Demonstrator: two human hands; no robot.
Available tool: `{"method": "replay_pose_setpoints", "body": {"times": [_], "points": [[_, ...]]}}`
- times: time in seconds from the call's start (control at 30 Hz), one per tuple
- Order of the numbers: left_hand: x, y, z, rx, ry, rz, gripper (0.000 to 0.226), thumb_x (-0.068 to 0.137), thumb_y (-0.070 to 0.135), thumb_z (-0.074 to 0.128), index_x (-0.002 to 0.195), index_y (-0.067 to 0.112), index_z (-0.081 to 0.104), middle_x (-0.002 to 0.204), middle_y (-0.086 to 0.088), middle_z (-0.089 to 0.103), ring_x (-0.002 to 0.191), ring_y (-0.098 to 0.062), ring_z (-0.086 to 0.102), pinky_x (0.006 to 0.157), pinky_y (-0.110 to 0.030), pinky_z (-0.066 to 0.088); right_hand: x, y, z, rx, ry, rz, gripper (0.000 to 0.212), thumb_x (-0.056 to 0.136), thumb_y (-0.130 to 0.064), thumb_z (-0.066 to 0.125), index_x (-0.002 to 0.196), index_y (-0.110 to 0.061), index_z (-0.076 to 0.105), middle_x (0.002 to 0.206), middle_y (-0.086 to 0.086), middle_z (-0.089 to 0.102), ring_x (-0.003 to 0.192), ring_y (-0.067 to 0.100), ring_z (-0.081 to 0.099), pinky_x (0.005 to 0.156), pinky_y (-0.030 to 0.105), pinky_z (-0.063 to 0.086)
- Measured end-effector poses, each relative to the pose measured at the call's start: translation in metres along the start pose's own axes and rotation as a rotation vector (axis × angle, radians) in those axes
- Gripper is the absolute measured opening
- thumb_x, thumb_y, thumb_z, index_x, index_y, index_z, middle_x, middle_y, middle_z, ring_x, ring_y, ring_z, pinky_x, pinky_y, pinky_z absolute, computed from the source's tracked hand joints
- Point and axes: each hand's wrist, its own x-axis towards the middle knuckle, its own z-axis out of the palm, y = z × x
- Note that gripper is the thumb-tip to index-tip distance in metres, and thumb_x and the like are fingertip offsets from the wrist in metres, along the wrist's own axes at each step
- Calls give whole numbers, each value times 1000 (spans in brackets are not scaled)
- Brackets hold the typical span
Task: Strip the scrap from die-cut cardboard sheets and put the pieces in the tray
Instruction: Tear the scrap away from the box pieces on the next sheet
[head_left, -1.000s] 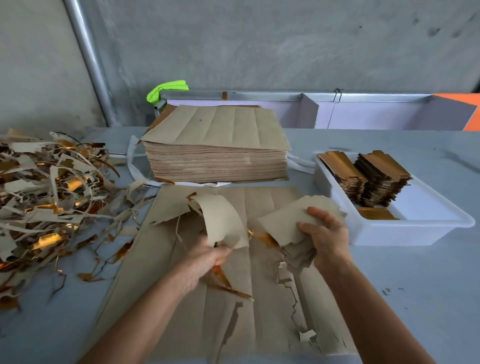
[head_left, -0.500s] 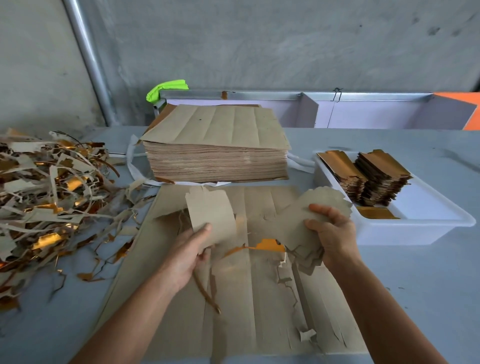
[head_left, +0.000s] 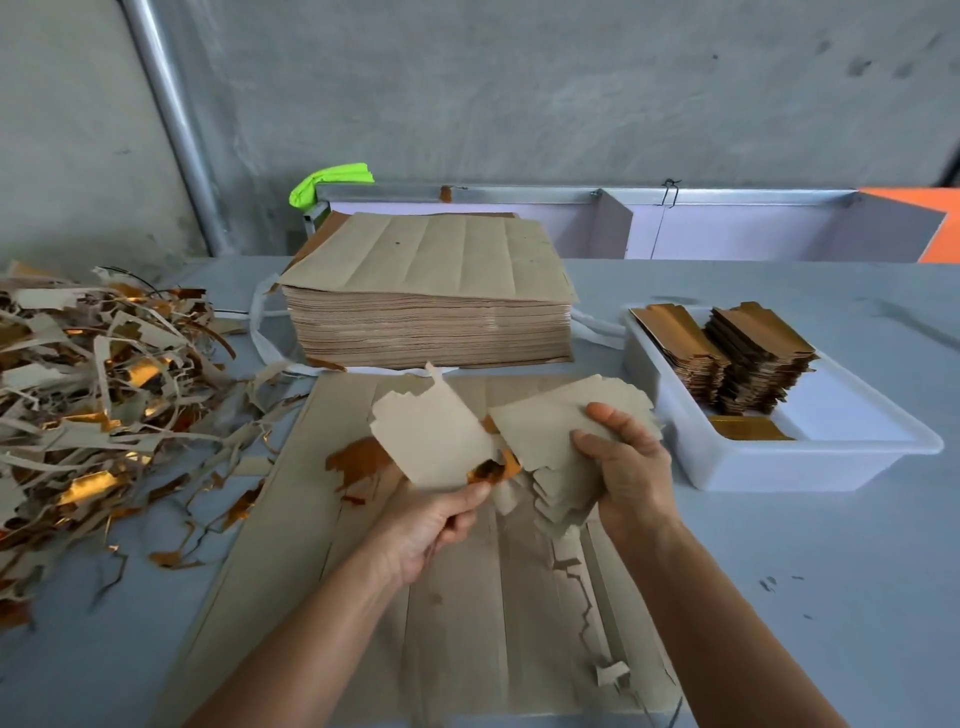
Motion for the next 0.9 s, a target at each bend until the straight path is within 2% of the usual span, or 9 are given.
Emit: {"method": "replay_pose_setpoints", "body": {"times": [0.17,0.27,0.47,0.57,0.67,0.73,0.8,0.87,0.9], "points": [[-5,10,-16,91,-40,-15,12,81,-9,61,81,3,61,55,0,51,41,-6,38,35,-15,27,12,-16,-25,-57,227,-86,34,80,7,64,103,-17,68,98,0,60,87,17,55,62,21,48],[-6,11,-23,171,-39,-29,11,81,-7,62,82,4,60,54,2,51,41,-5,38,36,-15,28,17,-24,-37,-90,299,-130,32,82,4,64,104,-19,68,99,-4,56,88,15,52,78,32,50],[-8,14,-29,213,-4,-18,11,78,-6,66,82,2,63,54,0,55,43,-7,43,37,-16,30,18,-35,-45,-181,213,-125,18,85,-2,62,93,-17,67,90,-4,55,79,11,51,59,25,45],[-10,16,-25,277,40,-16,12,76,-5,69,84,3,64,52,2,57,42,-4,44,37,-15,32,15,-41,-48,-169,136,-82,14,78,-4,71,87,-15,69,92,2,63,83,18,60,57,36,54],[-11,21,-26,293,238,41,15,78,-8,66,90,1,64,50,-4,59,37,-9,51,37,-17,41,11,-52,-55,-40,88,-26,26,65,-8,79,87,-17,69,91,5,71,74,21,71,54,43,58],[-12,25,-29,301,377,102,24,78,-12,63,101,-5,63,76,-21,67,72,-32,66,68,-40,56,12,-58,-61,-13,92,-27,27,66,-7,78,87,-21,68,94,1,70,77,18,70,62,43,57],[-12,29,-34,354,448,119,29,79,-10,63,107,-3,62,96,-21,68,97,-35,62,85,-47,50,13,-62,-65,-21,114,-47,26,70,-4,76,86,-22,68,98,-1,66,85,19,66,69,44,55],[-12,31,-39,393,352,117,25,80,-6,65,104,1,63,66,1,70,63,-10,66,56,-28,53,10,-62,-64,-83,109,-80,23,72,-1,75,84,-19,70,98,-2,64,87,18,61,71,43,56],[-13,32,-38,413,278,107,23,80,-3,67,101,4,62,53,10,63,49,0,56,45,-19,43,6,-60,-60,-138,90,-107,22,72,1,74,83,-19,71,95,-4,63,86,17,59,71,40,57]]}}
